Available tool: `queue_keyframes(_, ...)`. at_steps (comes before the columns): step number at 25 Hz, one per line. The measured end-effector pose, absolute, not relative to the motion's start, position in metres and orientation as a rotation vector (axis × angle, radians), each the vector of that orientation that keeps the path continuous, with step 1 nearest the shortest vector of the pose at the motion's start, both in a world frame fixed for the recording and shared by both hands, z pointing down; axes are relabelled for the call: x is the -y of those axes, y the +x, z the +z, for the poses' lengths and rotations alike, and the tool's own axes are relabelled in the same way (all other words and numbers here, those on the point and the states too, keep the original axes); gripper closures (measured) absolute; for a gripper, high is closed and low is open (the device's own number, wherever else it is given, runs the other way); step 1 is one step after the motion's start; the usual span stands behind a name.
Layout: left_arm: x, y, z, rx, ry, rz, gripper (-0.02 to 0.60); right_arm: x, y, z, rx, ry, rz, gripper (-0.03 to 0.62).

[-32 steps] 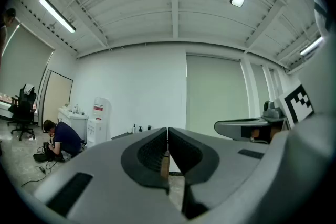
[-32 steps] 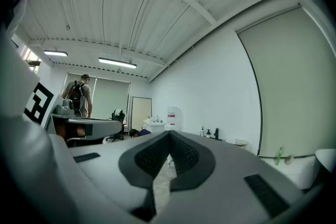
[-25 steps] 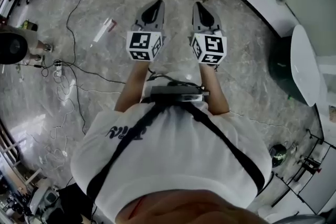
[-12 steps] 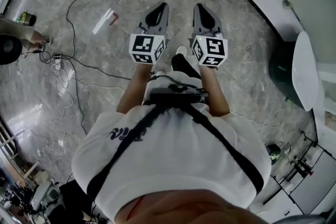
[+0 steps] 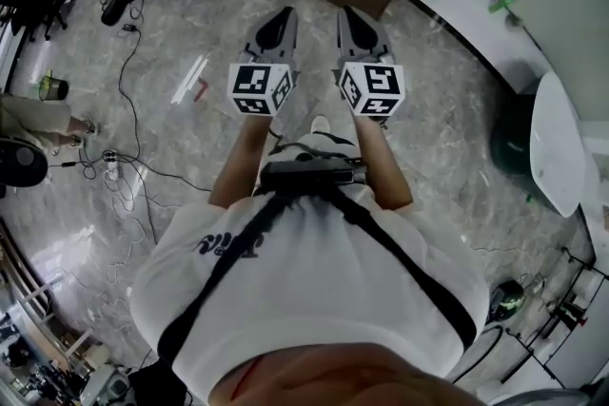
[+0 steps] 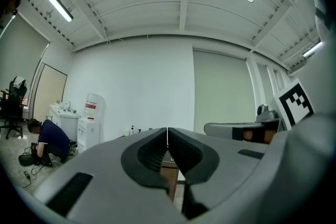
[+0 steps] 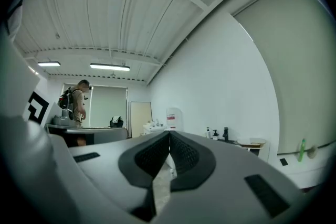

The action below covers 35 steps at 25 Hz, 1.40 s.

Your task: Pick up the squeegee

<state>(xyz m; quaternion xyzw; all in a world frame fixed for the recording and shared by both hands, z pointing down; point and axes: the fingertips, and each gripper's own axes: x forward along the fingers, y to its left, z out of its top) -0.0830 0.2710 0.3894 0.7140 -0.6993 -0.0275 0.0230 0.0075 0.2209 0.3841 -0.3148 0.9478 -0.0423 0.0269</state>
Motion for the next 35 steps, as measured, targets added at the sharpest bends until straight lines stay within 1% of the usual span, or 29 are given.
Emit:
queue_keyframes(4, -0.210, -0.080, 0.389, 2.135, 2.231, -0.078, 0.568, -0.157, 0.019, 0.387, -2.892, -1.054, -0.169, 0.586)
queue_keyframes(11, -0.134, -0.082, 0.413, 2.022, 2.247, -0.037, 0.568, -0.088, 0.015, 0.404, -2.879, -1.117, -0.214, 0.586)
queue_keyframes(16, -0.075, -0.096, 0.414, 1.925, 2.333, -0.048, 0.568, -0.045, -0.001, 0.404, -2.837, -1.192, -0.176, 0.586)
queue_keyframes(20, 0.001, -0.104, 0.414, 1.799, 2.449, -0.052, 0.568, 0.012, -0.017, 0.400, -2.782, -1.256, -0.119, 0.586)
queue_keyframes(27, 0.127, -0.137, 0.385, 1.648, 2.614, -0.084, 0.568, 0.132, -0.038, 0.391, -2.645, -1.574, -0.122, 0.586)
queue_keyframes(30, 0.160, -0.152, 0.391, 1.566, 2.636, -0.081, 0.568, 0.162, -0.047, 0.393, -2.597, -1.651, -0.141, 0.586)
queue_keyframes(35, 0.199, -0.161, 0.407, 1.449, 2.648, -0.070, 0.568, 0.195, -0.044, 0.401, -2.535, -1.783, -0.161, 0.586)
